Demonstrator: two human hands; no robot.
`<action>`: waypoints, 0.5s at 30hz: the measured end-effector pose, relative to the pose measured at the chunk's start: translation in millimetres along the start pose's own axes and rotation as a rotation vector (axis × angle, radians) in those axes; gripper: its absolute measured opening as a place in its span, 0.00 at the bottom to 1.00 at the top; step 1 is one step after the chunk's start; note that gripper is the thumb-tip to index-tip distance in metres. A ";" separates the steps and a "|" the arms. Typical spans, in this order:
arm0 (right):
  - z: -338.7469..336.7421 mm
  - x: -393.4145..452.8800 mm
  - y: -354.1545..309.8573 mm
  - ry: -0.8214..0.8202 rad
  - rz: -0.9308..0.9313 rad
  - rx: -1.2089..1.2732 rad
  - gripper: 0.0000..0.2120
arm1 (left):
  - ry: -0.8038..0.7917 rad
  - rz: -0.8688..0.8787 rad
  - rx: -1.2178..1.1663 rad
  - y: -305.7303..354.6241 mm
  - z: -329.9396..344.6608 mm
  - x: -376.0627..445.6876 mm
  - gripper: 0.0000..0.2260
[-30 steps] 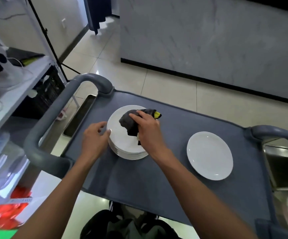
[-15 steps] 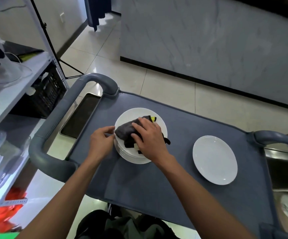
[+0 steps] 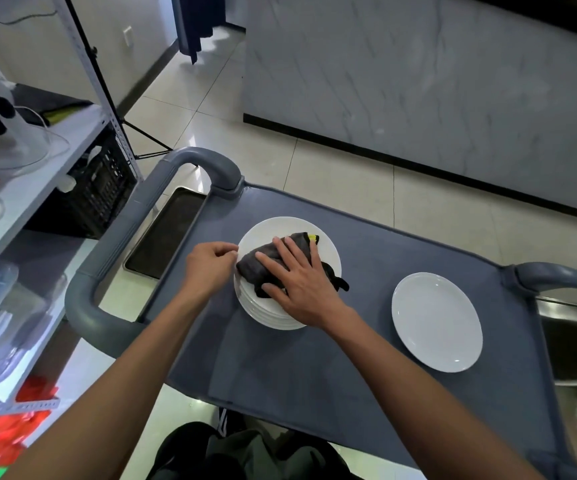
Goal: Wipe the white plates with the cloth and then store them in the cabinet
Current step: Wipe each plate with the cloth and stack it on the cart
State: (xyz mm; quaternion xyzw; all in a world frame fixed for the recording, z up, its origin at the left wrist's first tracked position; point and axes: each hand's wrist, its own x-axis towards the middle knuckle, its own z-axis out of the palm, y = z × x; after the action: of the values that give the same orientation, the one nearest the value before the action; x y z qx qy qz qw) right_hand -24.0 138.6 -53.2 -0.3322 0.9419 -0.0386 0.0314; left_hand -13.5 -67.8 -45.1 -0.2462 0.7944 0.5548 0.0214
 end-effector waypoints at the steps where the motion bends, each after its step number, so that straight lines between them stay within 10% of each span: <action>1: 0.7 -0.6 0.3 0.009 -0.005 -0.019 0.28 | -0.005 0.001 0.011 1.1 0.1 1.3 0.10; 15: -3.3 6.9 20.7 0.015 -0.197 -0.056 0.27 | -0.024 0.000 0.086 5.5 -3.2 4.2 0.10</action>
State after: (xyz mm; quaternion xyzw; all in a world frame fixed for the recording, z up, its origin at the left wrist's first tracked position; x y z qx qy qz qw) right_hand -42.5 150.5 -52.1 -0.4238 0.9055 -0.0177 0.0112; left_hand -18.6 -70.7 -40.3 -0.2385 0.8171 0.5232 0.0413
